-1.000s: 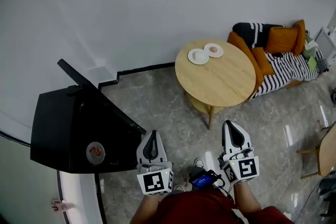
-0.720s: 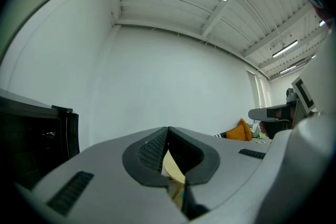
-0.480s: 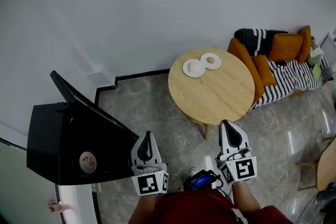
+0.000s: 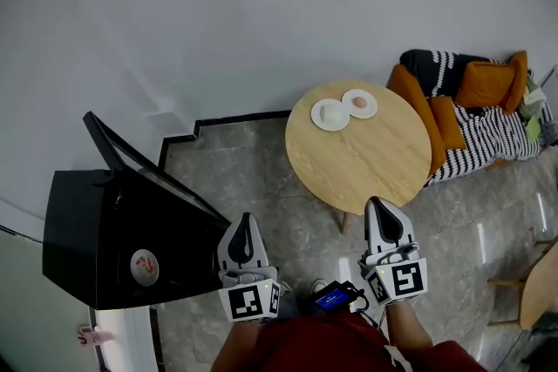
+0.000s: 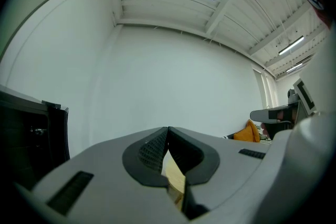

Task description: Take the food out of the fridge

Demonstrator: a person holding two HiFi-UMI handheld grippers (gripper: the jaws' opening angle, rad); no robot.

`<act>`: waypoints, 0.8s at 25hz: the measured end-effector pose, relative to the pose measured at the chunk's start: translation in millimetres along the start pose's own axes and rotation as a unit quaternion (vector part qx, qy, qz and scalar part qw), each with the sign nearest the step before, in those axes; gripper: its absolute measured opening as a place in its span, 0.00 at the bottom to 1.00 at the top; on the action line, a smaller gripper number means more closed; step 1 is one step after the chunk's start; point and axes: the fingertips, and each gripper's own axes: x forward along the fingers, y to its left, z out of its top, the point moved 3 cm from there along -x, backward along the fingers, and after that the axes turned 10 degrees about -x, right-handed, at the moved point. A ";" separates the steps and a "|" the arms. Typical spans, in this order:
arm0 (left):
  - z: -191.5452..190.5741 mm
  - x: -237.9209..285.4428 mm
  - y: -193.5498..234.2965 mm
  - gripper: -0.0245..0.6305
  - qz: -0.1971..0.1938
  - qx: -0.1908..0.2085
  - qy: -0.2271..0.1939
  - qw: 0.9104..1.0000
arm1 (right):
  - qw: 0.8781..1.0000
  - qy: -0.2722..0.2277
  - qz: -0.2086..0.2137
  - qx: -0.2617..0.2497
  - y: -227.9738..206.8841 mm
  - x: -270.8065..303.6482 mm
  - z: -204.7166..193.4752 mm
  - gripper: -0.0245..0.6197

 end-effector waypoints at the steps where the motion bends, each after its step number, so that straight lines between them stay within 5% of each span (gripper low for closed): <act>1: 0.0 1.3 2.8 0.06 0.002 -0.001 0.000 1.000 | 1.000 0.004 0.004 -0.001 2.1 2.4 -1.3 0.07; 10: 6.2 -9.2 35.3 0.06 0.050 -0.005 -0.015 0.999 | 0.998 -0.017 0.060 -0.002 36.9 37.1 7.9 0.07; 16: 13.0 -35.3 72.0 0.06 0.116 -0.005 -0.027 0.993 | 0.992 -0.018 0.122 -0.009 76.9 63.1 9.0 0.07; 20: 19.4 -65.1 103.3 0.06 0.190 -0.004 -0.039 0.981 | 0.980 -0.027 0.195 -0.004 120.0 88.4 16.3 0.07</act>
